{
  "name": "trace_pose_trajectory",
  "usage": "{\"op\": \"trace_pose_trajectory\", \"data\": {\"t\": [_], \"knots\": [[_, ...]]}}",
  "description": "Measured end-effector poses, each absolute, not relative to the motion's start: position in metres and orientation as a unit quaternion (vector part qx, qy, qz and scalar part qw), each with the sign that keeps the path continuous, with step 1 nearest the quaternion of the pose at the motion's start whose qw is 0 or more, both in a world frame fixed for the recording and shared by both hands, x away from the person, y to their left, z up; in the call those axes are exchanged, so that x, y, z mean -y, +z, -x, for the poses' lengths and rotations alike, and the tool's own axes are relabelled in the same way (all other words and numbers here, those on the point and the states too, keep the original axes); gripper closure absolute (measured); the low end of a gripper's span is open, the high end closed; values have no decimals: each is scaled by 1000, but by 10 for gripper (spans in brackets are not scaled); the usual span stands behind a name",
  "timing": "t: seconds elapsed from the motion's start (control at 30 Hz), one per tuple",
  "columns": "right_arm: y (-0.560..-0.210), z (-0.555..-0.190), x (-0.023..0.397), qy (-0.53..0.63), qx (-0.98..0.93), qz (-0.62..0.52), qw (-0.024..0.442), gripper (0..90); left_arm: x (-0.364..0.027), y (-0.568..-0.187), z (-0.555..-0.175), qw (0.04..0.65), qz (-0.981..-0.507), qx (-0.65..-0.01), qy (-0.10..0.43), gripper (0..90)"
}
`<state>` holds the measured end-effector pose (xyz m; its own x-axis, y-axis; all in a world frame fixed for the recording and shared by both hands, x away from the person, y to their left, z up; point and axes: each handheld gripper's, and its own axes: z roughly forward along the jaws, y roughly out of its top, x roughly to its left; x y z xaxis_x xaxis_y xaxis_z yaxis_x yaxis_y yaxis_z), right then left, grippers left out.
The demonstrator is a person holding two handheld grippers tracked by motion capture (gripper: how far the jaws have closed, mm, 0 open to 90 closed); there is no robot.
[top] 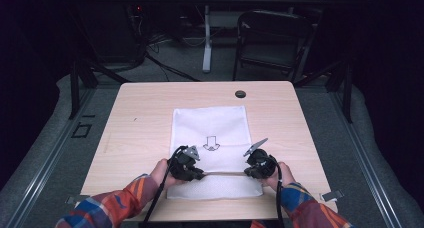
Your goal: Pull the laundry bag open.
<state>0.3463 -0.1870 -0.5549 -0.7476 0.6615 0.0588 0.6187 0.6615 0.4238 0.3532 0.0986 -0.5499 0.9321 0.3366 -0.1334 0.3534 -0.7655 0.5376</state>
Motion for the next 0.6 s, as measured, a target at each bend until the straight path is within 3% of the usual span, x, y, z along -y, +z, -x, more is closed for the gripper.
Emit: {"op": "trace_pose_trajectory", "data": {"t": [0.13, 0.3, 0.47, 0.6], "knots": [[-555, -348, 196, 220, -902, -367, 49, 900, -121, -549, -359, 298, -929, -217, -15, 900], [-555, -349, 196, 219, -901, -372, 44, 900, -118, -547, -357, 308, -927, -213, -13, 892], [-555, -349, 196, 213, -903, -370, 46, 900, -99, -550, -357, 311, -929, -200, -25, 662], [-555, -349, 196, 215, -903, -369, 46, 900, -83, -556, -359, 309, -933, -185, -22, 633]]}}
